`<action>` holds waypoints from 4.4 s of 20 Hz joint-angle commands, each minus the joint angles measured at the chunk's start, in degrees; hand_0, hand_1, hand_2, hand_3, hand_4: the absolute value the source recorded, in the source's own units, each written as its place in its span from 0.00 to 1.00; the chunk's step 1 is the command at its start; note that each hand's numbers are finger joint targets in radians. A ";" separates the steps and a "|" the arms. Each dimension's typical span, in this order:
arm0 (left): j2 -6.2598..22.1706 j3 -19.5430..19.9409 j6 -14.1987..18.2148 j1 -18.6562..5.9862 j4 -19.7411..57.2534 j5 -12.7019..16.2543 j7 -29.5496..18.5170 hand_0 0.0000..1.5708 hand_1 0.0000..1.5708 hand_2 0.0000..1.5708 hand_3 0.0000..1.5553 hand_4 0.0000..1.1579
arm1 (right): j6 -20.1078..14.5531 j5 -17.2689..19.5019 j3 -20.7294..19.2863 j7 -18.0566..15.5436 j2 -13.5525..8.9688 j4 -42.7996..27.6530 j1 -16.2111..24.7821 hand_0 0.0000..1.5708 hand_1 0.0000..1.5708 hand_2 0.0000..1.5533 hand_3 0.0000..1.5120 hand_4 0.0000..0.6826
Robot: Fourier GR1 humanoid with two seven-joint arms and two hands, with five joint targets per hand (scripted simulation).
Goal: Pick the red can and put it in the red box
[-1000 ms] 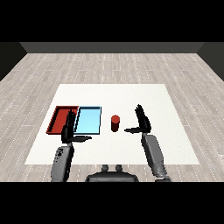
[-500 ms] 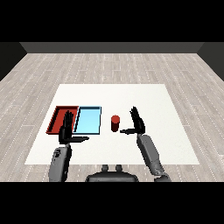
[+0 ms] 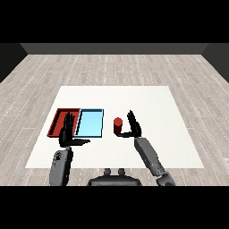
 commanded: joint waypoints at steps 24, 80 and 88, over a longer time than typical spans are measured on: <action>-0.73 -0.28 0.01 -0.49 1.16 -0.21 0.00 0.00 0.00 0.00 0.00 0.00 | -4.44 -15.52 10.30 -6.18 0.01 14.06 -10.69 0.00 0.00 0.00 0.00 0.00; -0.70 -1.63 1.03 -0.69 2.55 -4.13 -4.07 0.00 0.00 0.00 0.00 0.00 | -27.94 -12.77 17.34 7.45 -3.77 2.53 -14.89 1.00 1.00 0.95 0.93 0.88; -2.85 -7.33 -1.07 -0.78 -2.30 -3.28 2.67 0.00 0.00 0.00 0.00 0.00 | -34.59 -7.32 19.48 15.47 -13.14 -20.52 -7.91 0.97 0.97 0.94 0.93 0.88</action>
